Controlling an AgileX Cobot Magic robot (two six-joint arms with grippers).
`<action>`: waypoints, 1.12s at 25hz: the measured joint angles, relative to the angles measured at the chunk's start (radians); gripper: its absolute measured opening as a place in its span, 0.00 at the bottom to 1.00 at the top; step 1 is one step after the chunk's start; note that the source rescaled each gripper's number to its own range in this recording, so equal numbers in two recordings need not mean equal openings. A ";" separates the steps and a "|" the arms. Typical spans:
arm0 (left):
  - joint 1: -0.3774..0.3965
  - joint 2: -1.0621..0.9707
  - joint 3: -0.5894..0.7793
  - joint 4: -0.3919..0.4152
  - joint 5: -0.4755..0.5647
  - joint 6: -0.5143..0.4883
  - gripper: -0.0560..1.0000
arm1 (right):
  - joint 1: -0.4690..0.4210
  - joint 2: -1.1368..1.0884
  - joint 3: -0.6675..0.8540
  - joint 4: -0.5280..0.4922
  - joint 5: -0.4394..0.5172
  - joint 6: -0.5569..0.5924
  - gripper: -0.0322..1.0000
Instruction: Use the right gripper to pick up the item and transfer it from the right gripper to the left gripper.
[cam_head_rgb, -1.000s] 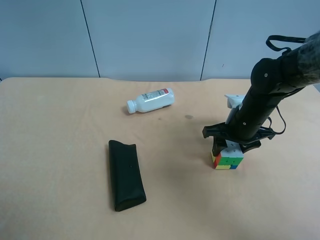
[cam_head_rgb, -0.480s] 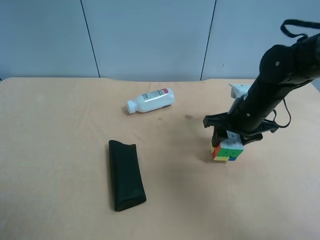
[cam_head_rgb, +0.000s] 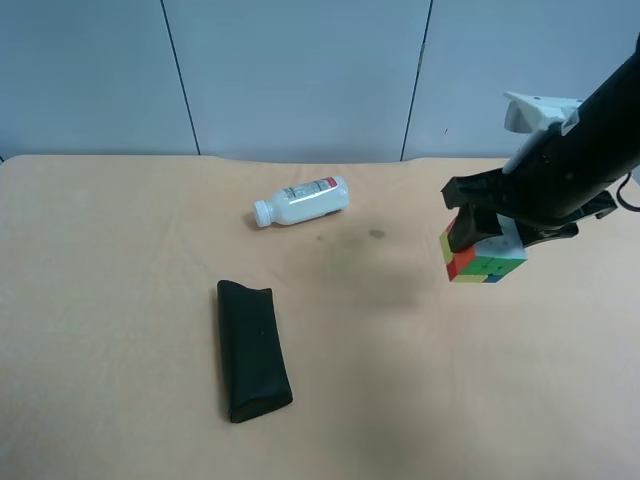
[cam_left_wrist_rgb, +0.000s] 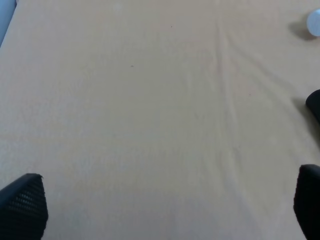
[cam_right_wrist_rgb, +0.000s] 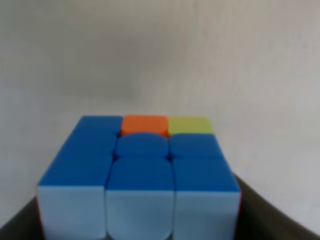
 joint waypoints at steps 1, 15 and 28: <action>0.000 0.000 0.000 0.000 0.000 0.000 1.00 | 0.000 -0.018 0.000 0.003 0.011 -0.020 0.03; 0.000 0.000 0.000 0.000 -0.029 0.000 1.00 | 0.116 -0.066 0.000 0.177 0.035 -0.325 0.03; 0.000 0.196 -0.005 -0.103 0.015 -0.038 1.00 | 0.373 -0.066 -0.013 0.175 -0.076 -0.497 0.03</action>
